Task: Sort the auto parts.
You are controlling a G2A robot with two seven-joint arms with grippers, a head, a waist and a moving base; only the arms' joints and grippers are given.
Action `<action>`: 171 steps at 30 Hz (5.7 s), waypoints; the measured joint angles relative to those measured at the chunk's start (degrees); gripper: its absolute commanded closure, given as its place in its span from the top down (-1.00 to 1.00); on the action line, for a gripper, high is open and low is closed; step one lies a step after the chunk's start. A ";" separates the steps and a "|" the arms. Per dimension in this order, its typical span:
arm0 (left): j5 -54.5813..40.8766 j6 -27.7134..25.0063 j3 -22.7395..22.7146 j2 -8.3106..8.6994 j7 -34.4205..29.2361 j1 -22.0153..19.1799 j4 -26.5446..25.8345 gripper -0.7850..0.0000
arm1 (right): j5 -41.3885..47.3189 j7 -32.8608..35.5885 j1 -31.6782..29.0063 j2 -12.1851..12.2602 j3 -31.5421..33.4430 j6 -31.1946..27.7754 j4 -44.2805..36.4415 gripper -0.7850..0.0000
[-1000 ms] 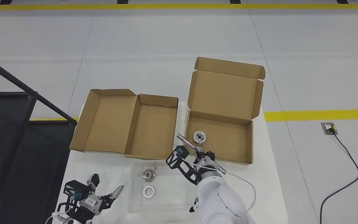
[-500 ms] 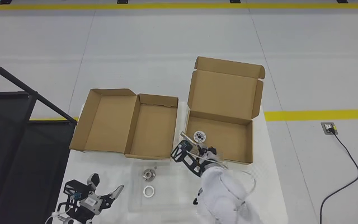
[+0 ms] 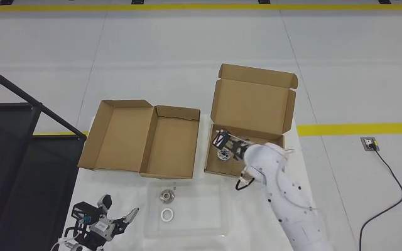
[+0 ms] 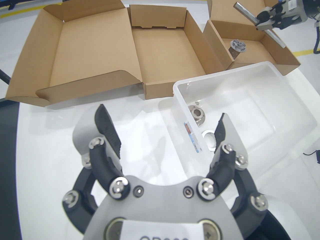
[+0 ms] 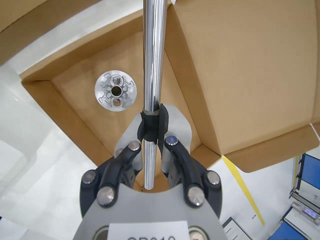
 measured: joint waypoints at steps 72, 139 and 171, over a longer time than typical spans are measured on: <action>0.00 0.00 0.00 0.00 0.00 0.00 0.00 1.00 | 10.48 -6.68 -9.79 4.87 -9.46 -16.09 -22.78 1.00; -21.88 -5.64 -5.13 0.38 -10.11 -2.93 2.17 1.00 | 16.76 -14.07 10.85 -8.98 -44.34 -23.19 11.39 0.54; -21.55 -6.69 -4.78 0.44 -10.61 -3.08 2.55 1.00 | 14.68 -19.94 17.00 -20.40 -52.07 -24.21 34.10 0.48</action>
